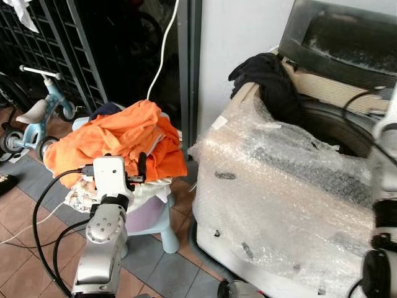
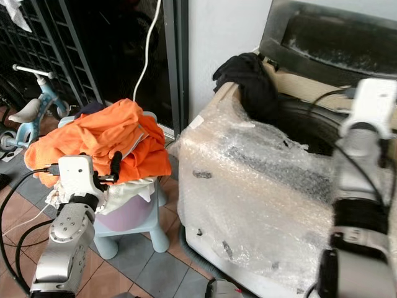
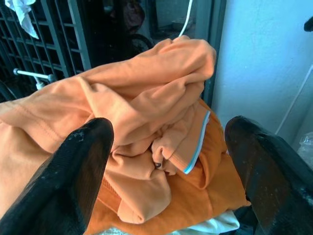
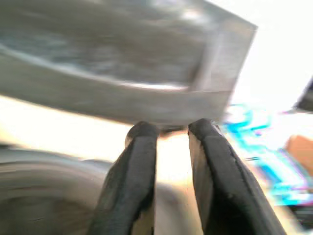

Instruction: Clothes washing

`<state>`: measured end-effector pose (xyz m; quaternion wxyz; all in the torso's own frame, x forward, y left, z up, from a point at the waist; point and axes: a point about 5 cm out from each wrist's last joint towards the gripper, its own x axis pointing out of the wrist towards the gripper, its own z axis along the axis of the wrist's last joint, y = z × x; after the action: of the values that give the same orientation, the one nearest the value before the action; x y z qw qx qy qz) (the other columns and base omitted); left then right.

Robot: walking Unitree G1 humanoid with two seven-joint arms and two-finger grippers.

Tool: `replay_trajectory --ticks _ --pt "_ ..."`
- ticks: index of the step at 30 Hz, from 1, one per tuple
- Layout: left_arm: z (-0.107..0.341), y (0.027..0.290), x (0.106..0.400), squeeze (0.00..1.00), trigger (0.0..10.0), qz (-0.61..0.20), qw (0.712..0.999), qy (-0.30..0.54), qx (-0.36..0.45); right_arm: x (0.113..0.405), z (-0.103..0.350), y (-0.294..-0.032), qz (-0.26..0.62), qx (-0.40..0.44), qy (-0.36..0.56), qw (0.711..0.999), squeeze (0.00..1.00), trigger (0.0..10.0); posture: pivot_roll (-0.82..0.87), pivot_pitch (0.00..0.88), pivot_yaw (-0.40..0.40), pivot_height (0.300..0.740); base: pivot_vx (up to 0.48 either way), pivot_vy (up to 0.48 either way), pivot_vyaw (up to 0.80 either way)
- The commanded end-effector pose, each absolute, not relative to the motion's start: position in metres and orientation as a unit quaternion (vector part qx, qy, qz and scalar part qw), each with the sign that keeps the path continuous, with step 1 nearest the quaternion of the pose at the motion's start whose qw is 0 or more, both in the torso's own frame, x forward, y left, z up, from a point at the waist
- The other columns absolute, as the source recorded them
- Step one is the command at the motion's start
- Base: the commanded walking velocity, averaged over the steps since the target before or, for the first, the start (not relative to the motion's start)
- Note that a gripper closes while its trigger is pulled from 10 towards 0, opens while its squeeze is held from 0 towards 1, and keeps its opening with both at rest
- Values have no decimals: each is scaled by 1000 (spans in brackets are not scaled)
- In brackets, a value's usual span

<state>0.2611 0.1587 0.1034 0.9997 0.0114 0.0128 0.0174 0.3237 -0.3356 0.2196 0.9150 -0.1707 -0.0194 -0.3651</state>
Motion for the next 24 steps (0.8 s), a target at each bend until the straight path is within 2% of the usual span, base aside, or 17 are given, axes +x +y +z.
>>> replay_trajectory --ticks 1,3,6,8,9,12,14,16,17,19,24 --pt "101 162 261 0 10000 19 999 21 15 313 234 -351 -397 -185 -33 898 1000 10000 -71 0 10 740 0 0 0" --pt "100 161 262 0 10000 15 1000 24 14 310 236 -354 -396 -188 -35 898 1000 10000 -71 0 10 740 0 0 0" --pt "100 157 264 0 10000 7 1000 25 14 315 230 -336 -352 -164 -40 921 1000 10000 -85 0 17 740 0 0 0" --pt "101 156 265 0 10000 10 1000 22 15 321 226 -311 -293 -148 -55 943 1000 10000 -81 0 16 740 0 0 0" --pt "102 158 265 0 10000 19 999 21 21 325 218 -283 -230 -128 -66 963 1000 10000 -74 0 11 740 0 0 0" --pt "103 160 264 0 10000 28 999 19 23 325 210 -260 -174 -106 -76 976 1000 10000 -69 0 6 740 0 0 0" --pt "104 162 264 0 10000 30 999 18 21 323 204 -227 -92 -95 -91 987 1000 10000 -55 0 2 740 0 0 0" --pt "106 163 265 0 10000 32 999 15 20 323 203 -209 -43 -102 -99 989 1000 10000 -55 0 2 740 0 0 0" --pt "108 163 264 0 10000 35 999 12 17 322 203 -187 25 -117 -110 987 1000 10000 -49 0 5 740 0 0 0" --pt "109 164 263 0 10000 38 999 12 16 322 203 -178 49 -126 -117 984 1000 10000 -49 0 5 740 0 0 0" --pt "109 168 256 0 10000 47 999 15 21 331 199 -155 89 -86 -101 987 1000 10000 -19 0 14 740 0 0 0"
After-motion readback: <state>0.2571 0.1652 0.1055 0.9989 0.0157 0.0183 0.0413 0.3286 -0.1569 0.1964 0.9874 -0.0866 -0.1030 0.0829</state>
